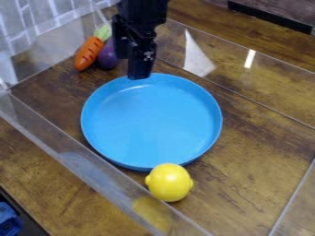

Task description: Put the purple eggplant on the blue tray

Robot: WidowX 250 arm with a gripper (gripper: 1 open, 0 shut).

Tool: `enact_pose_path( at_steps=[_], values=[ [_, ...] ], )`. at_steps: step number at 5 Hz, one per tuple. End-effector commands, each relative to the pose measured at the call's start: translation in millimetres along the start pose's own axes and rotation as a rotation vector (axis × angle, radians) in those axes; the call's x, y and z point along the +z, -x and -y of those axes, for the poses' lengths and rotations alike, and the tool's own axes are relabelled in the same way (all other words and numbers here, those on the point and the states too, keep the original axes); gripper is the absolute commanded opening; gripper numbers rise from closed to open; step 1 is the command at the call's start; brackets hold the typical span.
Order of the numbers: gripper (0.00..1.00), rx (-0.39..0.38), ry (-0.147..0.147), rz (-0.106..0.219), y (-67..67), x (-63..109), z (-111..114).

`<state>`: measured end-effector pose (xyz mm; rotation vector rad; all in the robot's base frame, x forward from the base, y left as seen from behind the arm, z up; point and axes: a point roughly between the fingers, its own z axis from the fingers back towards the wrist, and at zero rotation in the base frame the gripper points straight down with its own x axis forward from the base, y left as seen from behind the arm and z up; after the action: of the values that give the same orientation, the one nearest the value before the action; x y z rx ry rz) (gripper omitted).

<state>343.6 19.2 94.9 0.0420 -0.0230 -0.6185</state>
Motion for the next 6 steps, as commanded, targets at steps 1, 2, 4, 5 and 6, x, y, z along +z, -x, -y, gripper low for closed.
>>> enact_pose_path(
  at_steps=[1, 2, 4, 5, 6],
  values=[
    [1.00, -0.062, -0.075, 0.070, 2.6, 43.3, -2],
    [1.00, -0.062, -0.105, 0.074, 12.0, 48.1, -21],
    [0.00, -0.082, -0.130, 0.082, 21.2, 32.6, -48],
    [1.00, -0.116, -0.129, 0.089, 13.0, 30.1, -47],
    [1.00, -0.148, -0.125, 0.096, 5.0, 27.2, -46]
  ],
)
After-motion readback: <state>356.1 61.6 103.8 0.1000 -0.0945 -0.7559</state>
